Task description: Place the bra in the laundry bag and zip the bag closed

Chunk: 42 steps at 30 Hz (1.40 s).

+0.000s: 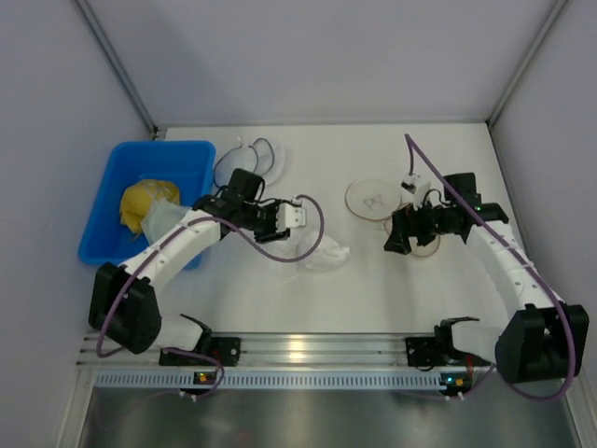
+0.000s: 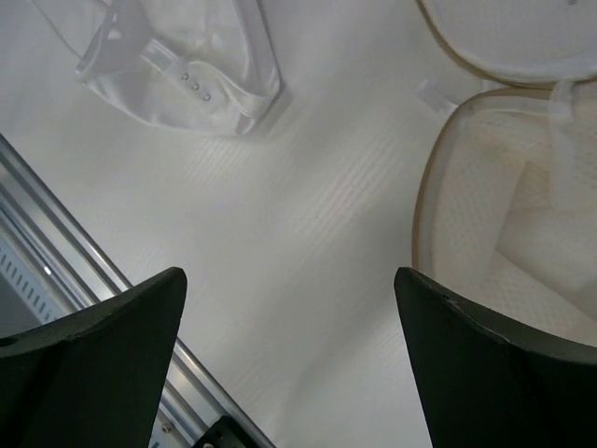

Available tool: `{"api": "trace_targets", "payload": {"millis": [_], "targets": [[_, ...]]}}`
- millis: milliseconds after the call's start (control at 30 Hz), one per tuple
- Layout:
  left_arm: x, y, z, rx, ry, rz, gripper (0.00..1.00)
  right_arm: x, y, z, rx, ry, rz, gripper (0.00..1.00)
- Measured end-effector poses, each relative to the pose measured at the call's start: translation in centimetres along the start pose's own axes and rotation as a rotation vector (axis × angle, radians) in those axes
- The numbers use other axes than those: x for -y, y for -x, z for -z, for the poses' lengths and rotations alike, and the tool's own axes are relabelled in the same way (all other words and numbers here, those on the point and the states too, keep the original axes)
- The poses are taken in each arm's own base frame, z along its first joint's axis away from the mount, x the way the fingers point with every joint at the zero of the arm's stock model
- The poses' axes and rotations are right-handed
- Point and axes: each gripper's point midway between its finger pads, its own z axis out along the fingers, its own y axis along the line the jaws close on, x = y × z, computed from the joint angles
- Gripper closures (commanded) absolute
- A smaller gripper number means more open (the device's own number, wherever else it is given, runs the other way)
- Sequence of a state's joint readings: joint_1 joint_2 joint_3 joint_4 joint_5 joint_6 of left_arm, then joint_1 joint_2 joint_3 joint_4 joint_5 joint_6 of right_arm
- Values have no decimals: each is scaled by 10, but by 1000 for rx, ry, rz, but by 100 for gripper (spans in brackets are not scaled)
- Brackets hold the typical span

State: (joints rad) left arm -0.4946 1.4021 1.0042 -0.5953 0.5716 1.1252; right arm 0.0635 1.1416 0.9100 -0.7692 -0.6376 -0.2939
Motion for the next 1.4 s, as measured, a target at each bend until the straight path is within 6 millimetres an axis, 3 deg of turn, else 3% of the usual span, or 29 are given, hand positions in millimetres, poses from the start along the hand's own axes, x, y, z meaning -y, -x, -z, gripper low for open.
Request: {"api": "trace_targets", "payload": {"millis": [133, 300, 433, 633, 767, 900, 1067, 1167, 1233, 1400], "targets": [[-23, 9, 37, 43, 150, 329, 54, -9, -10, -23, -83, 63, -6, 10], [-18, -12, 68, 56, 291, 684, 54, -5, -16, -46, -134, 88, -56, 12], [0, -38, 65, 18, 333, 928, 53, -1, -18, -62, -155, 103, -112, 14], [0, -69, 54, -39, 373, 1220, 57, -9, -28, -86, -215, 137, -141, 18], [3, -79, 46, -31, 336, 1343, 58, -17, -28, -93, -226, 152, -117, 22], [2, -56, 47, 40, 273, 1218, 59, -22, -24, -97, -217, 158, -88, 22], [19, 11, 31, 33, 119, 698, 60, -22, -24, -98, -217, 154, -81, 21], [34, 39, 15, 12, 17, 420, 60, -22, -23, -97, -214, 149, -77, 21], [42, 36, 7, -34, -24, 291, 60, -22, -21, -96, -207, 144, -72, 20], [46, 1, -10, -179, -99, 53, 63, -23, -15, -90, -186, 134, -54, 19]]}}
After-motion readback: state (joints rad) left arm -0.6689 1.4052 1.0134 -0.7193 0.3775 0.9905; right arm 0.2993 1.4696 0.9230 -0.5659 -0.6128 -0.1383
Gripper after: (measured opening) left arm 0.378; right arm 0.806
